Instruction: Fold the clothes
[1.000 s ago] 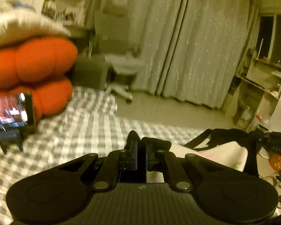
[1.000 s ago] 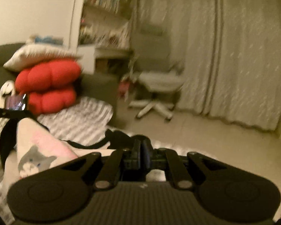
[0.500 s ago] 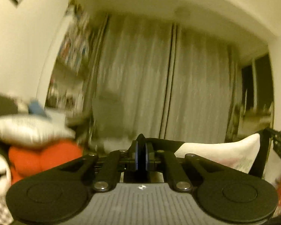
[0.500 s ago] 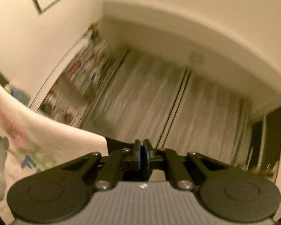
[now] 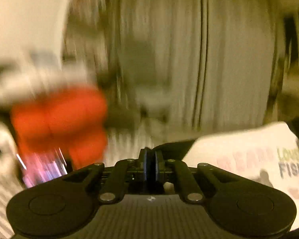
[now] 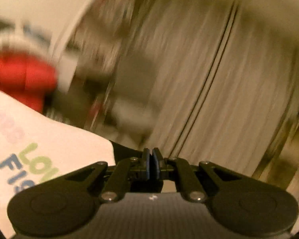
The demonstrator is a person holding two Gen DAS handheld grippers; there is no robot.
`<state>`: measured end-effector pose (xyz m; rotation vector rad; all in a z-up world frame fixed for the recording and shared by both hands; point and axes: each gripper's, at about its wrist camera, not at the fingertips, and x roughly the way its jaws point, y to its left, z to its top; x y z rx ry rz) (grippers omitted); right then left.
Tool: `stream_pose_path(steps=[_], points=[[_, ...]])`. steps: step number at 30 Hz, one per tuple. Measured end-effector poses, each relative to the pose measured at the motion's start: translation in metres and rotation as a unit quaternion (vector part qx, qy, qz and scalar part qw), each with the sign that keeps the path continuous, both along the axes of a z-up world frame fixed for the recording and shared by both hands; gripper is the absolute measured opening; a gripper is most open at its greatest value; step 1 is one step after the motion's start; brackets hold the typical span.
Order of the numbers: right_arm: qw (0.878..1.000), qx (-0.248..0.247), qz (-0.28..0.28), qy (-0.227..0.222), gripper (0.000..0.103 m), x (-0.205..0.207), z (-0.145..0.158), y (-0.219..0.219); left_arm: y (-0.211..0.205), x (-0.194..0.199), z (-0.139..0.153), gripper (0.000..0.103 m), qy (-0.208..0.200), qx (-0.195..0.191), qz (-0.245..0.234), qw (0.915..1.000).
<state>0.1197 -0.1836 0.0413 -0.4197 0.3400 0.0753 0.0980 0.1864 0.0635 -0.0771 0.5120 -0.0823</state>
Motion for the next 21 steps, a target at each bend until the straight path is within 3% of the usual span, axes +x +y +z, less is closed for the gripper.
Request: stream_pose_path(steps=[2,5,9,11,14,18,20,21], points=[[0.995,-0.06,-0.001,0.08,0.006,0.026,-0.054,0.012,0.005,0.024,-0.036,0.011,0.067,0.012,0.013,0.9976],[0.992,-0.035,0.003,0.118,0.007,0.045,-0.062,0.009,0.014,0.047,-0.07,0.011,0.129,0.027,0.029,0.9909],[0.988,0.063,-0.001,0.144,0.012,0.059,-0.044,-0.019,0.028,0.051,-0.065,0.034,0.105,-0.057,0.017,0.9927],[0.984,0.075,-0.011,0.159,0.022,0.057,-0.044,-0.036,0.016,0.054,-0.069,0.04,0.11,-0.064,0.007,0.9918],[0.977,0.096,-0.014,0.192,0.034,0.05,-0.044,-0.061,-0.008,0.061,-0.08,0.043,0.127,-0.049,-0.011,0.9906],[0.966,0.125,0.018,0.224,0.048,0.045,-0.045,-0.061,-0.023,0.075,-0.096,0.043,0.147,-0.04,-0.017,0.9881],[0.965,0.115,0.017,0.235,0.047,0.049,-0.053,-0.058,-0.023,0.082,-0.101,0.041,0.145,-0.043,-0.006,0.9886],[0.965,0.109,0.014,0.239,0.042,0.051,-0.057,-0.057,-0.024,0.082,-0.102,0.033,0.145,-0.04,-0.006,0.9886]])
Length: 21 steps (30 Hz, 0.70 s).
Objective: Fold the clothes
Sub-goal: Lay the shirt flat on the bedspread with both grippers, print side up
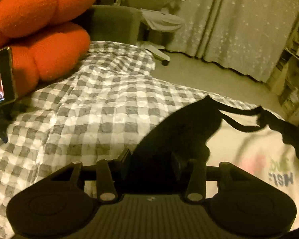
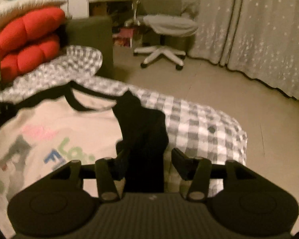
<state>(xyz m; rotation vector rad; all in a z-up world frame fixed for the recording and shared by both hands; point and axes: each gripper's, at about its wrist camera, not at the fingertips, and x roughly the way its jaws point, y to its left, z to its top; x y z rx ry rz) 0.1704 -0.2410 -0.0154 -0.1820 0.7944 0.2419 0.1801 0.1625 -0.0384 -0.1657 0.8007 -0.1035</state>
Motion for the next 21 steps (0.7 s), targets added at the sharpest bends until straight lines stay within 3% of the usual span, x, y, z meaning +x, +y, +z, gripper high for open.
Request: stream_pose_path(steps=[1,2,3,7,12,18,21], points=[[1.0,-0.006,-0.001,0.005,0.022,0.002,-0.004,0.001,-0.002,0.0,0.0,0.027,-0.003,0.009,-0.002,1.0],[1.0,-0.012,-0.001,0.009,0.01,0.003,-0.008,0.002,-0.003,-0.001,0.0,0.012,-0.007,0.019,-0.005,0.9998],[1.0,-0.018,-0.002,0.007,0.008,0.005,-0.01,0.003,-0.002,-0.001,0.001,0.003,-0.01,0.019,-0.005,0.9998],[0.998,-0.04,-0.012,-0.056,0.008,-0.003,0.007,0.011,0.007,-0.008,0.013,0.002,-0.031,0.014,0.016,0.9993],[0.984,-0.109,-0.018,-0.137,0.007,-0.008,0.027,0.027,0.036,-0.025,0.044,0.002,-0.083,0.029,0.079,0.993],[0.97,-0.146,-0.004,-0.192,0.007,0.008,0.045,0.046,0.064,-0.027,0.062,0.002,-0.126,0.047,0.139,0.9811],[0.971,-0.173,0.001,-0.167,0.007,0.03,0.027,0.052,0.059,-0.015,0.062,0.002,-0.132,0.065,0.14,0.9791]])
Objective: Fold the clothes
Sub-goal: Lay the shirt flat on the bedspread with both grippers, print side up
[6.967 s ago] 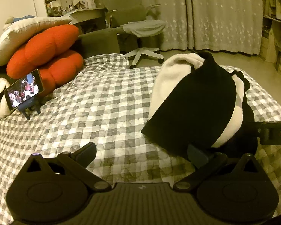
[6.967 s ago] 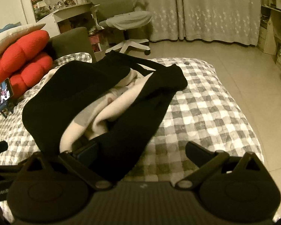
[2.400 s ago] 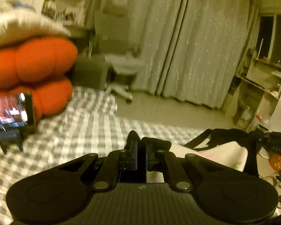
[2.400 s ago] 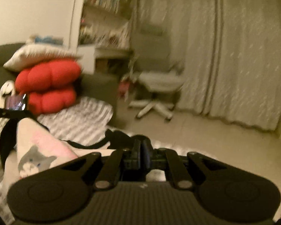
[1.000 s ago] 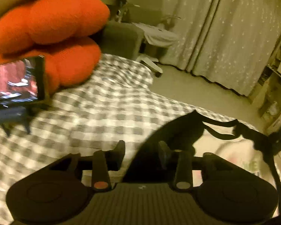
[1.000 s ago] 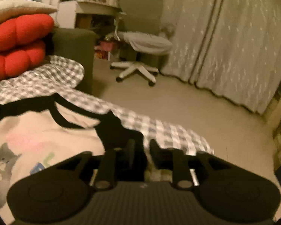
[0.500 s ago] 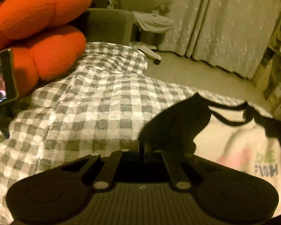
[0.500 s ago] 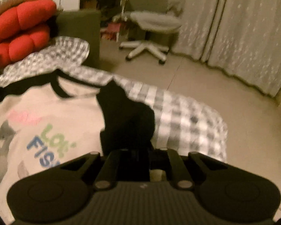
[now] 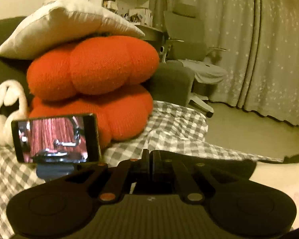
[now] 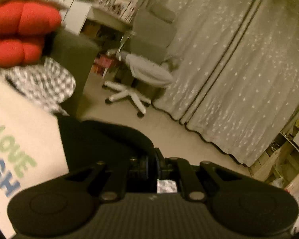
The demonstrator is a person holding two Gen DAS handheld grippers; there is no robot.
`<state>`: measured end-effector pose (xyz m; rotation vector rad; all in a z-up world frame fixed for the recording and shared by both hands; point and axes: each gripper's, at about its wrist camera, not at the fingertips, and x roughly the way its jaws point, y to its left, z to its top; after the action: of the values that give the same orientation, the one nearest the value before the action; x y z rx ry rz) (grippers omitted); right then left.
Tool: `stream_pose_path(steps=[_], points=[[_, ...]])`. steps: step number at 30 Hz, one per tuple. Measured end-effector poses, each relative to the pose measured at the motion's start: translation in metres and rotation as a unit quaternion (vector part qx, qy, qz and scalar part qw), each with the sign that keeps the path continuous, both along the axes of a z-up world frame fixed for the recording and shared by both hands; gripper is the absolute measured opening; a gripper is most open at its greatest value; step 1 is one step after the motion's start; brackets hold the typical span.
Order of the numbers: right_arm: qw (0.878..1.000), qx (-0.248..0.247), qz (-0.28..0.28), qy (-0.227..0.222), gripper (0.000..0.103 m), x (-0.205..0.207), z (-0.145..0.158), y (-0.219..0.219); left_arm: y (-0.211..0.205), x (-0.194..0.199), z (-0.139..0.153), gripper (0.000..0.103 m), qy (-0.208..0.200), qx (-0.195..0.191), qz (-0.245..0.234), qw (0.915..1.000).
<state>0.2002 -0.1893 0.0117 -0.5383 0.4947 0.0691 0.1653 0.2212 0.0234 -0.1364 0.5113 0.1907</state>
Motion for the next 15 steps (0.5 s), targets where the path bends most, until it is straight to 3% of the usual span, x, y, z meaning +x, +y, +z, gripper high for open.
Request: stream_pose_path(steps=[5,7,11,15], points=[[0.998,-0.005,-0.014,0.062,0.007,0.03,-0.049,-0.001,-0.009,0.03,-0.028,0.002,0.032,0.021,-0.002,0.9993],[0.999,0.006,-0.014,0.049,0.007,0.032,-0.046,0.0,-0.009,0.04,-0.036,0.002,0.042,0.021,0.003,0.9989],[0.997,0.069,-0.032,0.017,0.007,0.033,-0.023,-0.007,-0.008,0.048,-0.025,0.002,0.015,0.01,0.01,0.9998],[0.997,0.018,-0.073,0.03,0.007,0.04,-0.05,-0.013,-0.031,0.057,-0.027,0.002,0.0,0.055,-0.006,0.9984]])
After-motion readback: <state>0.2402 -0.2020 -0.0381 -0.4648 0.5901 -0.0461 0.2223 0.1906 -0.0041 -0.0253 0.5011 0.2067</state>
